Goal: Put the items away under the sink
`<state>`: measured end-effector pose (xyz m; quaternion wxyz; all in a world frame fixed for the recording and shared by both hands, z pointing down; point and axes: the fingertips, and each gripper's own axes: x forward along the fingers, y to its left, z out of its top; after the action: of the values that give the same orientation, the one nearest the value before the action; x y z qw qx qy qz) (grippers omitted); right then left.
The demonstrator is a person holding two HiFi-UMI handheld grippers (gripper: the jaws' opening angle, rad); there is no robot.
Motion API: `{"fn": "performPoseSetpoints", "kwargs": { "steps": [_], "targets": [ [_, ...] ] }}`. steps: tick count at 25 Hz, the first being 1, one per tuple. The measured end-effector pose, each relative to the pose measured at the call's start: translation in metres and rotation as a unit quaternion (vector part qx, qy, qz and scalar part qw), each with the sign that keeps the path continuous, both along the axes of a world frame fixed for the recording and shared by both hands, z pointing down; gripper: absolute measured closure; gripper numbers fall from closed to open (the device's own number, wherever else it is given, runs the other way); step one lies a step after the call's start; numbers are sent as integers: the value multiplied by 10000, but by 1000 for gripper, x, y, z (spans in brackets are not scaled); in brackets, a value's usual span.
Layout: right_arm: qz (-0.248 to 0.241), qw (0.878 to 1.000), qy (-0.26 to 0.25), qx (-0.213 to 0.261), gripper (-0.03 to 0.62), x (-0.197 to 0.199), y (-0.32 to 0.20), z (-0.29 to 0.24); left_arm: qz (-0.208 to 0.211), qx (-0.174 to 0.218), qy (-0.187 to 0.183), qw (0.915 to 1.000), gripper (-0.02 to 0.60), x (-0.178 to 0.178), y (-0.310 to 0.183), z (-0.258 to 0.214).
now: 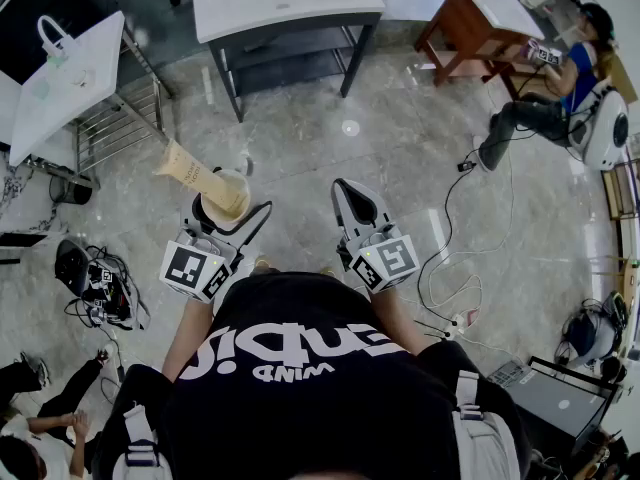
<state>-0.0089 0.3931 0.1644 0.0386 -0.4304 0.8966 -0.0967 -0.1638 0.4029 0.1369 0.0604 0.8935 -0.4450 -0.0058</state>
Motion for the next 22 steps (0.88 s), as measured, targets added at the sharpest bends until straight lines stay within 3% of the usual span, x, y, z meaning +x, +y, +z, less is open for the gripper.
{"fn": "performPoseSetpoints", "kwargs": {
  "steps": [9, 22],
  "targets": [
    [134, 9998, -147, 77, 574, -17, 3, -9, 185, -8, 21, 9998, 115, -19, 5, 4],
    [733, 9973, -31, -21, 574, -38, 11, 3, 646, -62, 60, 9979, 115, -49, -4, 17]
  ]
}}
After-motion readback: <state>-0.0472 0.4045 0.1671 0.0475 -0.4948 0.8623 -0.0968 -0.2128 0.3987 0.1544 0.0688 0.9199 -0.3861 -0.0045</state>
